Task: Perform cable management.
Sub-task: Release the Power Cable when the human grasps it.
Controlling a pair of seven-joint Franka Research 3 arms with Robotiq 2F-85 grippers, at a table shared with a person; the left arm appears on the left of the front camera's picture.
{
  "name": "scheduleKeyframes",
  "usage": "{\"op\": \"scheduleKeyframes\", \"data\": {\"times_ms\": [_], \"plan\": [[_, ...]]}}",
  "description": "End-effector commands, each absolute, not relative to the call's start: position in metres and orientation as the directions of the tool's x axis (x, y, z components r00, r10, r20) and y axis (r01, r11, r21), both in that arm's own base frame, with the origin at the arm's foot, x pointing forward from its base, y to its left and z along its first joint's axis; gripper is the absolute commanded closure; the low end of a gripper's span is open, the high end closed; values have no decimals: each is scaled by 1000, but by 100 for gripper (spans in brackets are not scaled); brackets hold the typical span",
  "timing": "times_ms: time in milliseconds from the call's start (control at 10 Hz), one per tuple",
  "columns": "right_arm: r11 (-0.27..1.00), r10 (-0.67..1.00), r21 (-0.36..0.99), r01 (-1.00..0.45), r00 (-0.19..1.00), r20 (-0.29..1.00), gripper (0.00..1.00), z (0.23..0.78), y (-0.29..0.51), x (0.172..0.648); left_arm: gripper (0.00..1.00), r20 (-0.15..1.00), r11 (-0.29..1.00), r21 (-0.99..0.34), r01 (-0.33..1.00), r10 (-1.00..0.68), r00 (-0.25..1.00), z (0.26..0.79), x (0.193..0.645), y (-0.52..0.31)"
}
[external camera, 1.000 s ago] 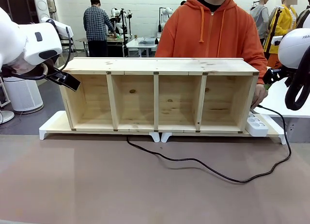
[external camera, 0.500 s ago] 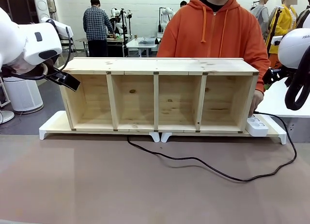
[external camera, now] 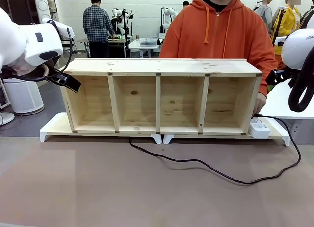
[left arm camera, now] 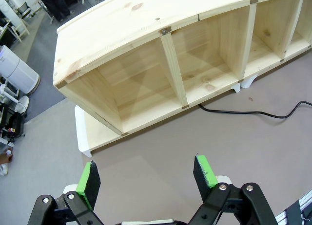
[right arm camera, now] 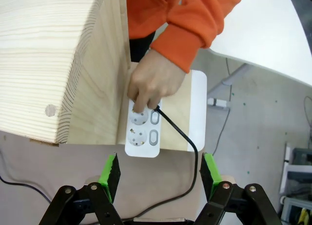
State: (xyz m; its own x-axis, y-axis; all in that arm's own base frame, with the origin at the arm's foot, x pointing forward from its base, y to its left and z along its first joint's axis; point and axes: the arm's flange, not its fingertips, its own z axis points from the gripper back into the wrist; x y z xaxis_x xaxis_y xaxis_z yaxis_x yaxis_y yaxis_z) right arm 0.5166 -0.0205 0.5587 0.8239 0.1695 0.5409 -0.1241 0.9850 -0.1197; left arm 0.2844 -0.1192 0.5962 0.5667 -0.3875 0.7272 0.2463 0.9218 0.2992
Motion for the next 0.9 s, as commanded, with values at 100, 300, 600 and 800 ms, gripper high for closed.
{"op": "scheduleKeyframes", "data": {"times_ms": [100, 300, 600, 800], "plan": [[986, 165, -116, -122, 826, 539, 15, 558, -21, 517, 0, 733, 921, 302, 246, -389, 558, 595, 286, -120], [986, 165, -116, -122, 826, 539, 15, 558, -21, 517, 0, 733, 921, 302, 246, -389, 558, 595, 286, -120], [986, 165, -116, -122, 826, 539, 15, 558, -21, 517, 0, 733, 921, 302, 246, -389, 558, 595, 286, -120], [986, 165, -116, -122, 826, 539, 15, 558, -21, 517, 0, 733, 921, 302, 246, -389, 558, 595, 286, -120]]}}
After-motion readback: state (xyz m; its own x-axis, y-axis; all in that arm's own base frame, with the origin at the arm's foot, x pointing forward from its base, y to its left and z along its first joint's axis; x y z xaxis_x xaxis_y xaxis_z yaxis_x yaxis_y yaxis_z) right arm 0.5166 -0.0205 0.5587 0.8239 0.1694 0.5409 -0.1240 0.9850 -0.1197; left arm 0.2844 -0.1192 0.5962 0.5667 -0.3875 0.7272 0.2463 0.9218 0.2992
